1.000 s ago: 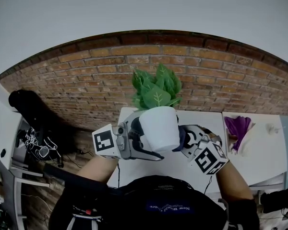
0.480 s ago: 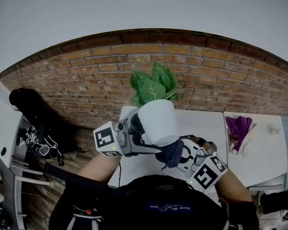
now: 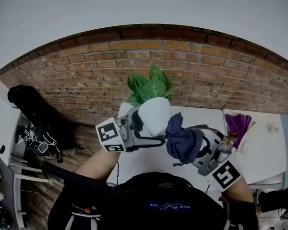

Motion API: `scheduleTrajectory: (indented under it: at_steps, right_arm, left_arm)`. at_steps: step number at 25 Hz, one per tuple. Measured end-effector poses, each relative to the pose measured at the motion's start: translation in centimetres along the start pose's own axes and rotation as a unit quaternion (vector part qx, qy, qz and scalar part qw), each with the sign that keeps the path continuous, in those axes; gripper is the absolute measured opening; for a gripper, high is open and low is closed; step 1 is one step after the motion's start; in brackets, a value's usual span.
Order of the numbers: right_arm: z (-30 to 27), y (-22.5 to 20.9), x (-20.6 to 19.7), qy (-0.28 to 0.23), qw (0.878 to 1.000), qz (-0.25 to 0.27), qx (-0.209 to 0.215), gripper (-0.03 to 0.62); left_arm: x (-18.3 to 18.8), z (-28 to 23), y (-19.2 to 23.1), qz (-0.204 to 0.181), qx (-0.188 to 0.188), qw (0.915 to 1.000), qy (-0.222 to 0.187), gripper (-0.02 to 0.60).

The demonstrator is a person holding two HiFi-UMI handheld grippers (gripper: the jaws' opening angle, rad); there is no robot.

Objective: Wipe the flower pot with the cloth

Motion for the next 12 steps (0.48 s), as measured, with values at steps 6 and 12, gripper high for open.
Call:
scheduleTrajectory:
  at_steps: [6, 12]
  right_arm:
    - [-0.4, -0.8, -1.5, 0.035, 0.999, 0.007, 0.0, 0.1]
    - [-0.8, 3.1, -3.3, 0.062, 0.997, -0.04, 0.035, 0.1]
  left_arm:
    - [-0.1, -0.9, 0.1, 0.017, -0.009, 0.9998, 0.007, 0.517]
    - [0.8, -0.2, 0.3, 0.032, -0.003, 0.9991, -0.026, 0.517]
Point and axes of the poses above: the fingertips, and each gripper's own axes: z backward along the fingers, y to its left, x out of its top, the point moved 4 cm from there along z, backward along the fingers, and after that the axes turned 12 degrees about z, right-handed, at the moved point
